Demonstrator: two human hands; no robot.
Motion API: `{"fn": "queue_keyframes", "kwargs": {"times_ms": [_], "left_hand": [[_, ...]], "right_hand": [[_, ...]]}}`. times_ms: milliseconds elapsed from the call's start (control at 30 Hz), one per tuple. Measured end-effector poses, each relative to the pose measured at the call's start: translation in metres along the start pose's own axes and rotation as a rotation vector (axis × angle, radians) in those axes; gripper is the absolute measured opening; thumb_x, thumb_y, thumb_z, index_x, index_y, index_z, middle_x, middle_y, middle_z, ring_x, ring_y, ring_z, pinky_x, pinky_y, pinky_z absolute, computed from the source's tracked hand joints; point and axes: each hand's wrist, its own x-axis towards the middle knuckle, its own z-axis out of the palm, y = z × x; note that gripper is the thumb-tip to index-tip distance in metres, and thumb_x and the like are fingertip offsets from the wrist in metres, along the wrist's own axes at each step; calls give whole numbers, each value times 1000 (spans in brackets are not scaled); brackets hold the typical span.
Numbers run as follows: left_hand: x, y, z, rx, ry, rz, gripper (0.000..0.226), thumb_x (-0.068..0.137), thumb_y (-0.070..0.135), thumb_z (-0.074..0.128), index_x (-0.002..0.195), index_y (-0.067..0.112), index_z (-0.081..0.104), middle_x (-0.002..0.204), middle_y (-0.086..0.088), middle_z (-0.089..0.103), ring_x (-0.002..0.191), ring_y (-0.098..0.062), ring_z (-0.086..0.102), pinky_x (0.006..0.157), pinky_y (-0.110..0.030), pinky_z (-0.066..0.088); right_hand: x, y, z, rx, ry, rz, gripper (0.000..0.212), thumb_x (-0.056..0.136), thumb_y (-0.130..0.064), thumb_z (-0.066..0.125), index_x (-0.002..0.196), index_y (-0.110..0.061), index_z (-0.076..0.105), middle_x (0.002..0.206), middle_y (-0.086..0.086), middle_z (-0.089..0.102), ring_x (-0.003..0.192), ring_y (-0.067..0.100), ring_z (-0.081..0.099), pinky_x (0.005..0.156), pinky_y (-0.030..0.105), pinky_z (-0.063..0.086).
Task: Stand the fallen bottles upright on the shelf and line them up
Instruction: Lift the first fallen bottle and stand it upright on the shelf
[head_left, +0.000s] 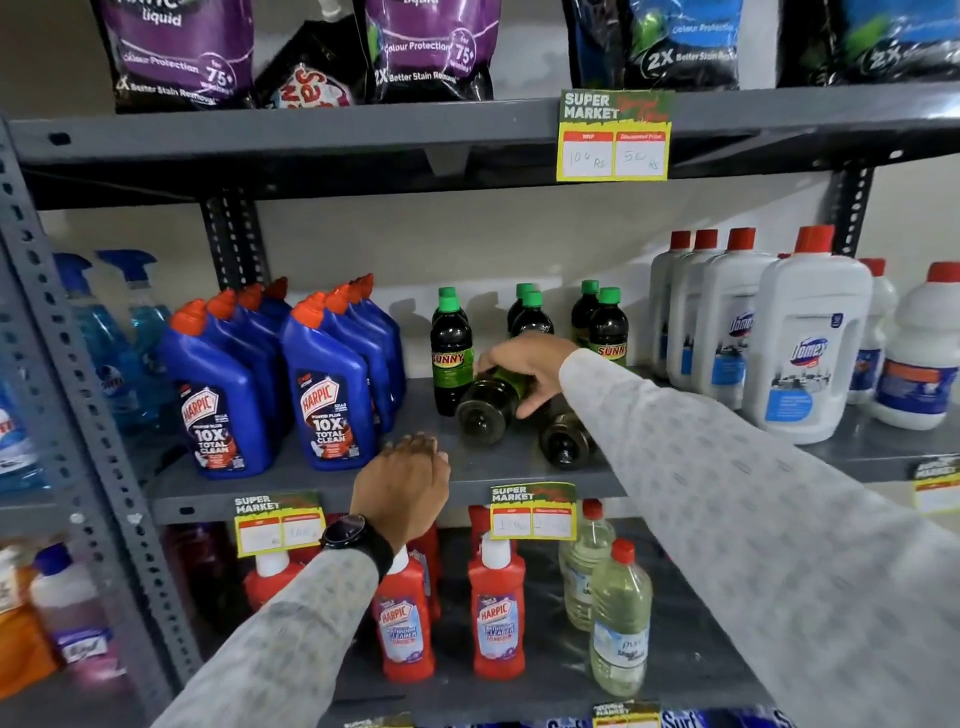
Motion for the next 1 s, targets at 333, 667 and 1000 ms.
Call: {"fn": "queue_keyframes", "kwargs": {"times_ms": [333, 667, 1000], "left_hand": [[-2, -1, 1, -14, -41, -27, 69, 97, 39, 9, 131, 8, 61, 139, -13, 65, 128, -26, 60, 110, -41, 47], [-4, -2, 2, -40, -58, -37, 72, 97, 43, 8, 141, 8, 54, 149, -13, 56, 139, -26, 52, 118, -41, 40], [-4, -1, 5, 33, -76, -8, 81, 94, 40, -2, 144, 6, 52, 153, -15, 52, 143, -28, 47, 121, -41, 34]], "right_hand": [[-15, 37, 32, -97, 458, -530, 76, 77, -41, 84, 132, -13, 39, 102, 2, 69, 91, 26, 70, 81, 39, 58], [-10, 49, 62, -203, 523, -558, 88, 80, -41, 84, 145, -15, 31, 117, 11, 67, 103, 33, 70, 81, 40, 57], [-5, 75, 87, 383, 261, -430, 86, 80, 3, 72, 152, -20, 31, 121, 3, 65, 110, 20, 63, 99, 38, 51]]}}
